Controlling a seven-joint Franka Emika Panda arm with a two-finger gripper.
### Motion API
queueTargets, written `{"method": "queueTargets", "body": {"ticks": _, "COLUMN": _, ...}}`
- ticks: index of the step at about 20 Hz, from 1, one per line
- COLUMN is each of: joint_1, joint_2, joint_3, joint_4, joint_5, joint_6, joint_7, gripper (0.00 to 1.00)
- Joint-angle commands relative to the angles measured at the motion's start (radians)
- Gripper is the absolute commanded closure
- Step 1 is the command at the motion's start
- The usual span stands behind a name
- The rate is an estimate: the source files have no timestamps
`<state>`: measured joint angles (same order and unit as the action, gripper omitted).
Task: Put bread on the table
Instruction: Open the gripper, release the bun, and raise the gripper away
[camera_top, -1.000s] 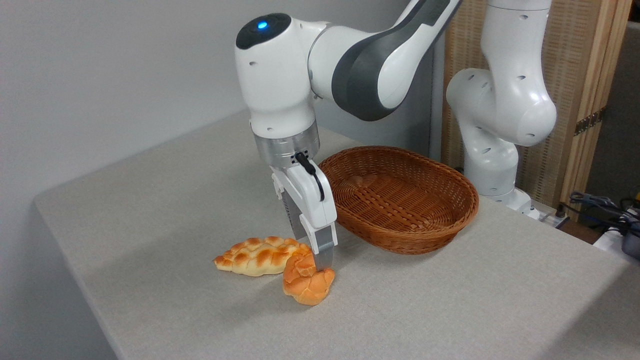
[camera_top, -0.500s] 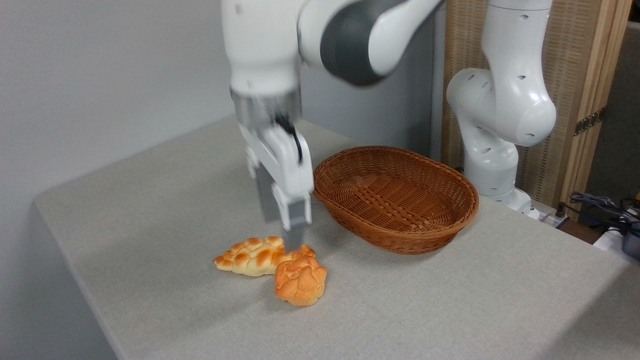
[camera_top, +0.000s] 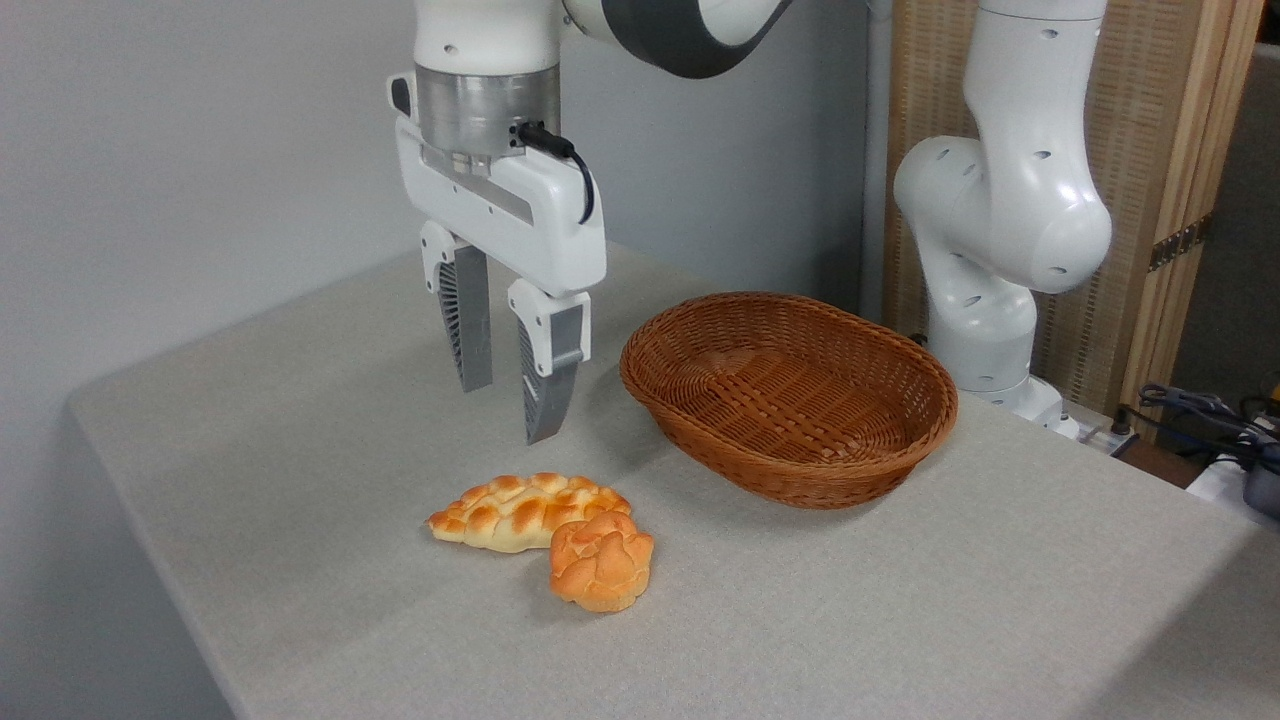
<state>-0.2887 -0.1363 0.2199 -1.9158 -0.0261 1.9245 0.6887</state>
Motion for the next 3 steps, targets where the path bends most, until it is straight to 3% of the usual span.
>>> {"method": "queueTargets", "body": {"ticks": 1, "joint_1": 0.0, "joint_2": 0.007, "joint_3": 0.006, "joint_4": 0.023, "joint_5": 0.006, "joint_6": -0.065, "joint_7": -0.063, "gripper": 0.0}}
{"method": "queueTargets", "body": {"ticks": 3, "joint_1": 0.0, "joint_2": 0.009, "joint_3": 0.006, "joint_4": 0.021, "joint_5": 0.002, "joint_6": -0.067, "joint_7": -0.058, "gripper": 0.0}}
